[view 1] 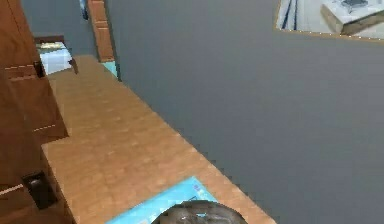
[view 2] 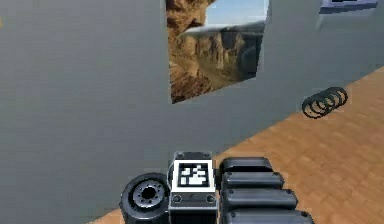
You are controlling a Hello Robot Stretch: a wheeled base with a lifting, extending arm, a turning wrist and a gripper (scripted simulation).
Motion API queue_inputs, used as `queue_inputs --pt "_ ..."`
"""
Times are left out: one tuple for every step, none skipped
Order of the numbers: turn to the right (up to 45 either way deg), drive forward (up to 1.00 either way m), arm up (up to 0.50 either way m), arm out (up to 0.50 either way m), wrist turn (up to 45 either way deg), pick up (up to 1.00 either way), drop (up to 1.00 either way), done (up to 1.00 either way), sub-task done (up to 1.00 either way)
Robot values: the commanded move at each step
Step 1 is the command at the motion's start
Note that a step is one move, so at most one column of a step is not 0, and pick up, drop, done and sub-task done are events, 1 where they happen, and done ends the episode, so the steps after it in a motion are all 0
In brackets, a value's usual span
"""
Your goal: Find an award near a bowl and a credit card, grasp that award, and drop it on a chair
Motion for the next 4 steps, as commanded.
queue_inputs --pt "0.0 0.25 0.0 0.0 0.0 0.0 0.0 0.0 0.0" --pt "-6.0 0.0 0.0 0.0 0.0 0.0 0.0 0.0 0.0" --pt "0.0 0.95 0.0 0.0 0.0 0.0 0.0 0.0 0.0" --pt "-45.0 0.0 0.0 0.0 0.0 0.0 0.0 0.0 0.0"
